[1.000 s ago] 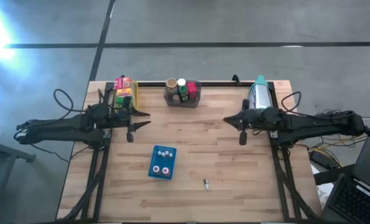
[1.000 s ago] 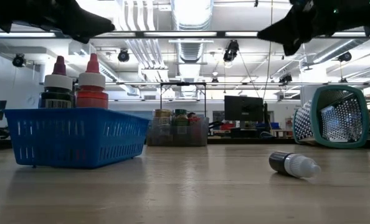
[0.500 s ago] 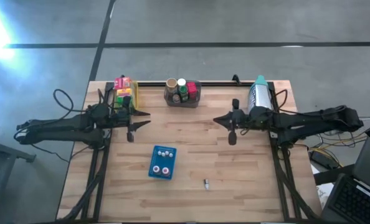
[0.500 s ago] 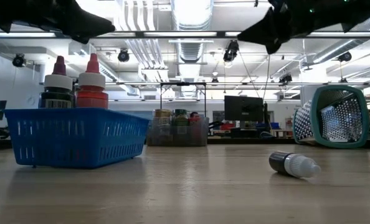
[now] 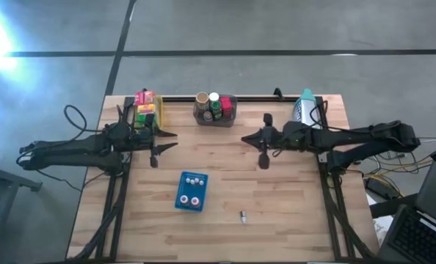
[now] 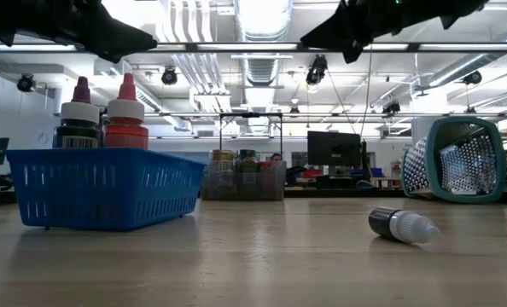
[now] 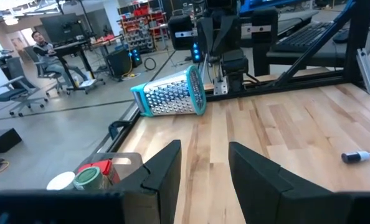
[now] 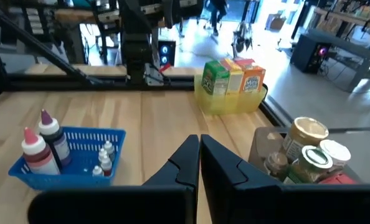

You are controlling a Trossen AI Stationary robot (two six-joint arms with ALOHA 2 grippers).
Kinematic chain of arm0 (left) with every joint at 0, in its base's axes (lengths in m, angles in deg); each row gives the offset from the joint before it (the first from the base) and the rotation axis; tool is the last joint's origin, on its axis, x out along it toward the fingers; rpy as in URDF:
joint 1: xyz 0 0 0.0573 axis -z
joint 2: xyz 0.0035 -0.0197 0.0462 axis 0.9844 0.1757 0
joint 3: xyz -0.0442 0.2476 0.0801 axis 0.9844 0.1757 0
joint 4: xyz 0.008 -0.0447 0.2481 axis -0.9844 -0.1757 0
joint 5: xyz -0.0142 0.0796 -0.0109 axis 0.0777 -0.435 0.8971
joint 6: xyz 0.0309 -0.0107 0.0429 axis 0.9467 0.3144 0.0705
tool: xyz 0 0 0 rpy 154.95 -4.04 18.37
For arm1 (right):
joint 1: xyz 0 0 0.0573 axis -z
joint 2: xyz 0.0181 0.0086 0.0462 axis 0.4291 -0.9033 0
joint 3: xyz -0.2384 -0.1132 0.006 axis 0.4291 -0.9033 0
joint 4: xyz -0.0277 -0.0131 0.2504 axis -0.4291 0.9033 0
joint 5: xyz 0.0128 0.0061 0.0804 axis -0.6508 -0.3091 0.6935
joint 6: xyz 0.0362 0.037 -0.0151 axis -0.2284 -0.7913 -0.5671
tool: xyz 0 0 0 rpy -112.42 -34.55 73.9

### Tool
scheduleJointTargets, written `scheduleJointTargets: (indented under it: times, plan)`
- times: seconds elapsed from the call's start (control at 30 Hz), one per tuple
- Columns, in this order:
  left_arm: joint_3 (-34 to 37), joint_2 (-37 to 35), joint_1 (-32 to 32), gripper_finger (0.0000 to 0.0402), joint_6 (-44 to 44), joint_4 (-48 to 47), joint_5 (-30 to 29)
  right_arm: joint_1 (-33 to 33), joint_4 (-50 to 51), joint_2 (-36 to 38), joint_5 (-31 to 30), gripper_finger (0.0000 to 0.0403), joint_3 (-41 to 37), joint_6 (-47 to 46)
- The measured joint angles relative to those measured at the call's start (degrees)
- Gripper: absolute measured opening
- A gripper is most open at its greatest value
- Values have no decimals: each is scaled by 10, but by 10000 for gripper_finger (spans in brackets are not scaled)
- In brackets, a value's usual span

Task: Pick & Place Kitchen Items
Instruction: Put the red food coloring bottle into the blue bin

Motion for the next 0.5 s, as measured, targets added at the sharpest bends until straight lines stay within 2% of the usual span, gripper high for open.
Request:
scheduleJointTargets:
  times: [0.17, 0.5]
  plan:
    - [0, 0, 0, 140, 0, -2, 0, 0, 32, -12, 0, 42, 29, 0]
    - [0, 0, 0, 140, 0, -2, 0, 0, 45, -13, 0, 155, 49, -26]
